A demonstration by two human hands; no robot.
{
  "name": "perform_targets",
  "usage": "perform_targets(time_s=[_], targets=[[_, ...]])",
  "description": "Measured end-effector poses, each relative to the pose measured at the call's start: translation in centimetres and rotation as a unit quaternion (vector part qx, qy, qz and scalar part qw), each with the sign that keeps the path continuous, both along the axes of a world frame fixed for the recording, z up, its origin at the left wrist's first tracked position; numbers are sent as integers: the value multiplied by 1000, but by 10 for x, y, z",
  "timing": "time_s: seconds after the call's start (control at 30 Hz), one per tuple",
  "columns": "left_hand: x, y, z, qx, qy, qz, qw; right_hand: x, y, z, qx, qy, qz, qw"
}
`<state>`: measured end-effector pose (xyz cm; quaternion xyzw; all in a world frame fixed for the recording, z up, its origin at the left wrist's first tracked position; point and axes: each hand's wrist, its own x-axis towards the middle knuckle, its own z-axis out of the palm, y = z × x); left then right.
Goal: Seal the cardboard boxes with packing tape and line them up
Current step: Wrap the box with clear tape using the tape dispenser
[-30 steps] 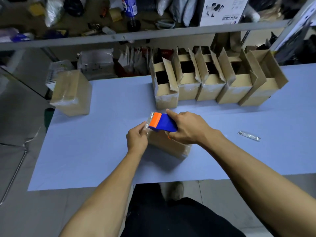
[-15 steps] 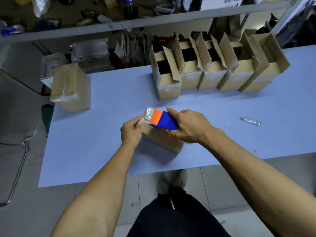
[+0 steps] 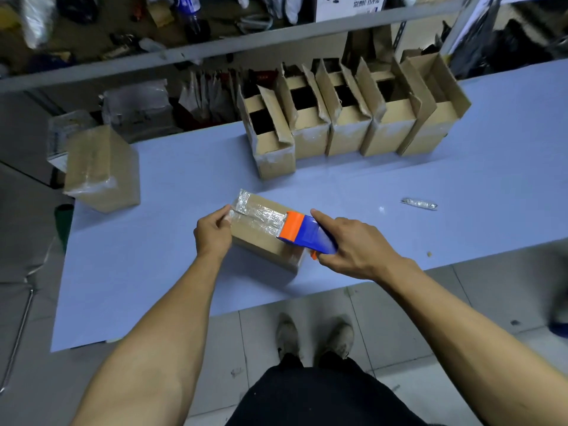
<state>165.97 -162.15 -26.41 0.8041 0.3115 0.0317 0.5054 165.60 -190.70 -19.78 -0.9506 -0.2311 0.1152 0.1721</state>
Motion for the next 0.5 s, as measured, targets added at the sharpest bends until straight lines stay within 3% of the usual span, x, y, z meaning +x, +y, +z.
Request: perform_targets(time_s=[0.33, 0.4, 0.5], targets=[[-3, -15, 5, -5, -4, 9, 1000, -6, -27, -18, 3, 20, -21, 1000], [-7, -20, 7, 39, 4, -26, 999, -8, -27, -22, 4, 21, -24, 999], [-12, -19, 5, 182, 39, -136, 973, -6, -27, -25, 0, 10, -15, 1000]])
